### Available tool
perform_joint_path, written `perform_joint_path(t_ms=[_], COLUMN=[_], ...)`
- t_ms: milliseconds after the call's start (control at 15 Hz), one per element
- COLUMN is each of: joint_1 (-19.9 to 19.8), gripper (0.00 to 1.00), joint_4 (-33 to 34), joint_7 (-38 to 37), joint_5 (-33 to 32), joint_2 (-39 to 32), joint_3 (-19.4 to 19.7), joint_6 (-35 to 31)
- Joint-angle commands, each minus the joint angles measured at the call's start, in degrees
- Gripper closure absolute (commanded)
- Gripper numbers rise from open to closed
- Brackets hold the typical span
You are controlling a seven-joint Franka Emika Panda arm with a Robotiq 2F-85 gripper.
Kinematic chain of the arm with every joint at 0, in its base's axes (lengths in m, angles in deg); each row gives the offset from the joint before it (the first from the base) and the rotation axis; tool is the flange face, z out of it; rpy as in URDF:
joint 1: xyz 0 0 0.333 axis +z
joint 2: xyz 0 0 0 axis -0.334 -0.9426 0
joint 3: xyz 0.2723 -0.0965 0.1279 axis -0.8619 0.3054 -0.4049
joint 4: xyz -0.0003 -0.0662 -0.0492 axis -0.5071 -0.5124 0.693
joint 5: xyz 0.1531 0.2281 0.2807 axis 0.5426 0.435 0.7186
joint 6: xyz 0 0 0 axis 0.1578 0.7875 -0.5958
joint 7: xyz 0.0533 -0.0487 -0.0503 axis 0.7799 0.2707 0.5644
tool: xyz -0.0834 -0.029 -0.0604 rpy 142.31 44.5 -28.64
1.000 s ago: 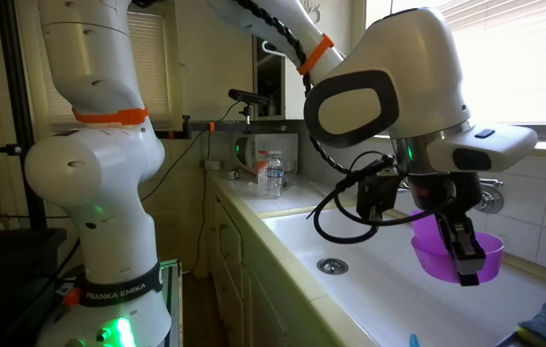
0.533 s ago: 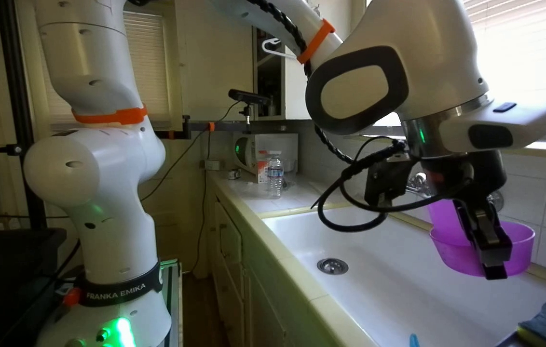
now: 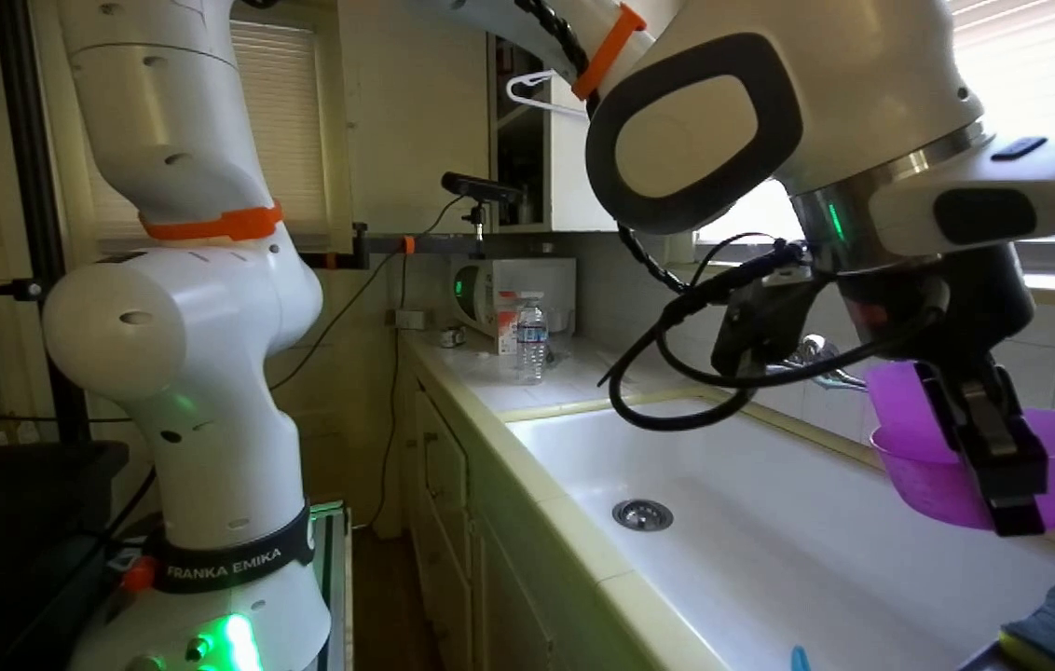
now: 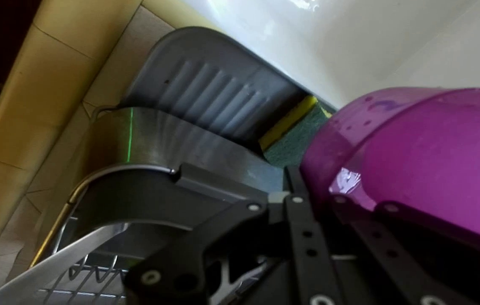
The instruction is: Put the purple cup in the purple bowl then place the bowl on the dishrack.
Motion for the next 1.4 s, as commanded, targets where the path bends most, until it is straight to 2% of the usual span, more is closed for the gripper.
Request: perform_joint_path(t_ms=[0, 667, 1333], joint_1=[-0.6, -1.5, -2.7], gripper=[0.99, 0.99, 0.99], joint_4=[1.3, 6.7, 14.0], joint_7=[-3.2, -6.9, -9.6], joint_5=[-1.2, 0.3, 2.0], joint_2=[0.1, -2.4, -9.2], joint_3=[0.6, 2.4, 4.5], joint_6=[0.2, 1.8, 2.8])
